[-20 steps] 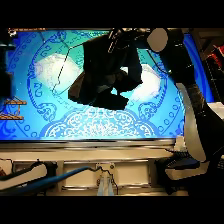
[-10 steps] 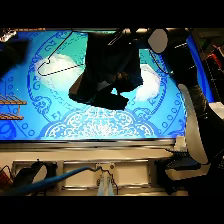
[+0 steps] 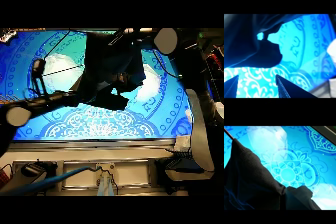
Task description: Fold the clothes and pants, and hang the long-sleeved shirts on hangers.
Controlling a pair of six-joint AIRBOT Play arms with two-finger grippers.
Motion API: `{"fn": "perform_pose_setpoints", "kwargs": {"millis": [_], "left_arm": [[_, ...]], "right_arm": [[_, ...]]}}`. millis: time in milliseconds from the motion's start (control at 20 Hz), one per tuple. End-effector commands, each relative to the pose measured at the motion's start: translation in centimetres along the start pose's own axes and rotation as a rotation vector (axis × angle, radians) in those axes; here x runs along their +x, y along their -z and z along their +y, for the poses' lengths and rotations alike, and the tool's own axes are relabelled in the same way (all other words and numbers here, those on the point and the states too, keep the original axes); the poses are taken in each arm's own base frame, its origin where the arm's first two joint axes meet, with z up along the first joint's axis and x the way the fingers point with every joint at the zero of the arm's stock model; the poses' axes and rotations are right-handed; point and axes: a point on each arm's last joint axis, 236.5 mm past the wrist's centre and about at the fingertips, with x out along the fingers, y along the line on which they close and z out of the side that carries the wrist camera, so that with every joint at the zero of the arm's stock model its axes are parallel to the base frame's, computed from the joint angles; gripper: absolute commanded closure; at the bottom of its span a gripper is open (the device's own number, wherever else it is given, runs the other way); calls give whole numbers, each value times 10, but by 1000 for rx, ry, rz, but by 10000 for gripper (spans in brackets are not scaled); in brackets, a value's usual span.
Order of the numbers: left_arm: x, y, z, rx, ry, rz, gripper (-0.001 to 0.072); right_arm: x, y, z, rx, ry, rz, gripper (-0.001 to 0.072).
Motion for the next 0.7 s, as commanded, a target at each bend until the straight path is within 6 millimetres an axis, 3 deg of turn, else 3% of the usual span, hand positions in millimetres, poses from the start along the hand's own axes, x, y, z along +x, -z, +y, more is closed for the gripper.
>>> {"fn": "perform_pose_setpoints", "kwargs": {"millis": [0,100,300,500,650], "left_arm": [[33,7,7,-101,4,-80,195],[46,7,2,-167,38,-89,176],[68,15,-23,-13,81,-105,97],[101,28,-11,-14,38,-99,57],[116,17,4,-64,-1,-167,58]], "right_arm": [[-16,-3,3,3,-4,-2,693],[-18,-1,4,3,-7,8,693],[-18,-1,3,3,-6,5,693],[-18,-1,5,5,-12,8,693],[-18,1,11,16,-38,15,693]]}}
